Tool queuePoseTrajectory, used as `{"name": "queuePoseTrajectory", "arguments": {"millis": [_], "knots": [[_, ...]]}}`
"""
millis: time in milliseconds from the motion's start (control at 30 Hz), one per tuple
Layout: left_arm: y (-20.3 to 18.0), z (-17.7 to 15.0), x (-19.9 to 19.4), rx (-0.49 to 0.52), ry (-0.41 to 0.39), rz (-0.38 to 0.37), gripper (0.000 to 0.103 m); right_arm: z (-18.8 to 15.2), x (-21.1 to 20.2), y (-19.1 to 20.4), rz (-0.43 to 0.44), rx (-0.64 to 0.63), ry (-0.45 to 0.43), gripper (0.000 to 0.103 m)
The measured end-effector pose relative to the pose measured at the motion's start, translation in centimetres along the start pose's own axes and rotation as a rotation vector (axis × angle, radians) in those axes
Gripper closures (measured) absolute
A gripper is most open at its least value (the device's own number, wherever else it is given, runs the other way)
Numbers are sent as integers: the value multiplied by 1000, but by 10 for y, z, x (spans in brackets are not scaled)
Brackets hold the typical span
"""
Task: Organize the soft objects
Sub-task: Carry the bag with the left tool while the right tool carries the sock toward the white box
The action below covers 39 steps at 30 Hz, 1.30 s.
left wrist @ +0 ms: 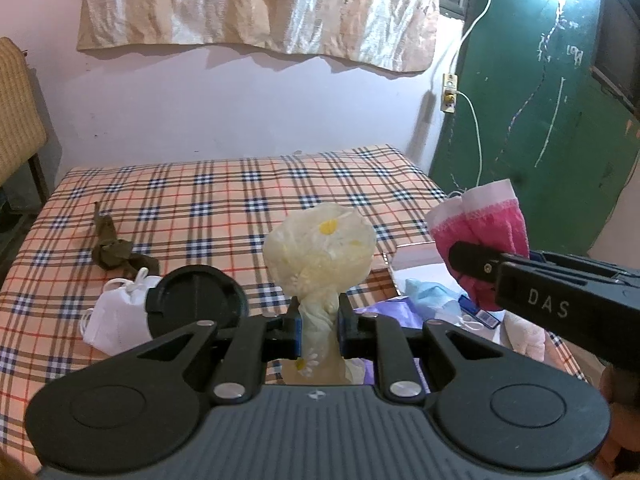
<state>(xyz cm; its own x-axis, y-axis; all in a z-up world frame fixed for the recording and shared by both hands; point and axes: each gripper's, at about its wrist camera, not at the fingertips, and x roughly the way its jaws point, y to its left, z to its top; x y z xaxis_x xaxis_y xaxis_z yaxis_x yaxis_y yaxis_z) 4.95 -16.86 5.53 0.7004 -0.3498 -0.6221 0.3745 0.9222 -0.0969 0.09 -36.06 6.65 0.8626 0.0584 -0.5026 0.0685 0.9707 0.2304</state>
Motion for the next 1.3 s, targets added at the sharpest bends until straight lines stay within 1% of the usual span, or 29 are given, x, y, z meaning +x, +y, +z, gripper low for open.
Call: {"name": "queuePoseTrajectory", "arguments": {"millis": [500, 933, 1300], "knots": [[-27, 1, 9, 48, 13, -40, 85, 0, -7, -32, -41, 29, -6, 77], [-45, 2, 16, 82, 18, -63, 85, 0, -9, -49, -62, 48, -7, 77], [-64, 1, 24, 113, 30, -100, 85, 0, -9, -71, -92, 69, -7, 76]]}}
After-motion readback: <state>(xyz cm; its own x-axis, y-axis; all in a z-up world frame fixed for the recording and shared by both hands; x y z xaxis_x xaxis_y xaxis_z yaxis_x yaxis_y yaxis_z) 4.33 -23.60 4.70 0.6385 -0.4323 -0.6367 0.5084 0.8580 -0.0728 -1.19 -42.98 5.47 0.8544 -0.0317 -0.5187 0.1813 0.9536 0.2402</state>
